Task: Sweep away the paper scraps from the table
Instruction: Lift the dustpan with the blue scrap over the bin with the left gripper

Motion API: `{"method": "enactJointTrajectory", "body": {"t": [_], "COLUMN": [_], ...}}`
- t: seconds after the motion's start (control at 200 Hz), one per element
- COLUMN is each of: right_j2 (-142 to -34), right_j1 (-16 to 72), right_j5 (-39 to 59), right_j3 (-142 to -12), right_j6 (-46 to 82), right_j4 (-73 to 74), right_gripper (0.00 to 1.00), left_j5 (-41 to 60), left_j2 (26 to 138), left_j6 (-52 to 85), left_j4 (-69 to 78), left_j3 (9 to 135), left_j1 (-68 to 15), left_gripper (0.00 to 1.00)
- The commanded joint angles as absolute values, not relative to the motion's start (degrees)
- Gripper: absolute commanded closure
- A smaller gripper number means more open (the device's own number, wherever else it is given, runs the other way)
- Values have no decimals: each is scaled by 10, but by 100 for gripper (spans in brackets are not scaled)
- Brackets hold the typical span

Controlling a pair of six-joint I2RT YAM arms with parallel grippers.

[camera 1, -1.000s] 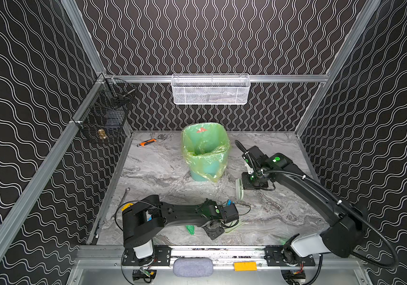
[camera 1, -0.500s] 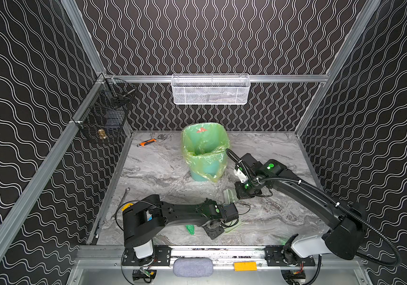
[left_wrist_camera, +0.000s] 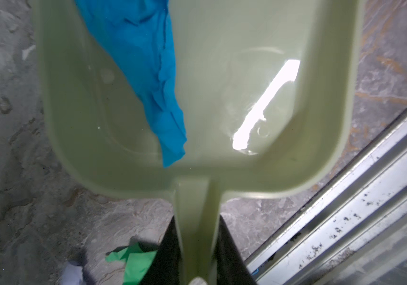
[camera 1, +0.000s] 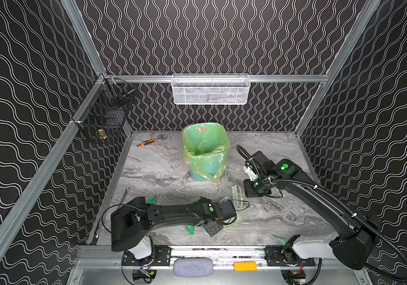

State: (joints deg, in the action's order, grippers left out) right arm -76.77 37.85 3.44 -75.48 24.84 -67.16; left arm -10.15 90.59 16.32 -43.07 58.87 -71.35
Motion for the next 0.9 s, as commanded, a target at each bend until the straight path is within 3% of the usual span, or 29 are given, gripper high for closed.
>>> {"method": "enactJointTrajectory", "body": {"t": [0.0,0.3,0.636,0.896], "right_j2": [-748,-680,-644,-618], "right_j1": [359,283,257,253], "right_j5": [24,61,107,135], "right_j3": [-765,-776,-759,-744], "right_j6": [248,234,236,237], "right_j4": [-693,-707,-703,-710], "right_gripper": [100,100,100,100], "left_j5": [-122,-169,-212,-214], "left_j2": [887,802,768,785], "left_j6": [160,173,197,191], "left_j4": [-443,-540,-709,-819], "left_j3": [594,650,815,969], "left_j1": [-713,-723,-729,-665], "left_gripper": [95,94,95,95]}}
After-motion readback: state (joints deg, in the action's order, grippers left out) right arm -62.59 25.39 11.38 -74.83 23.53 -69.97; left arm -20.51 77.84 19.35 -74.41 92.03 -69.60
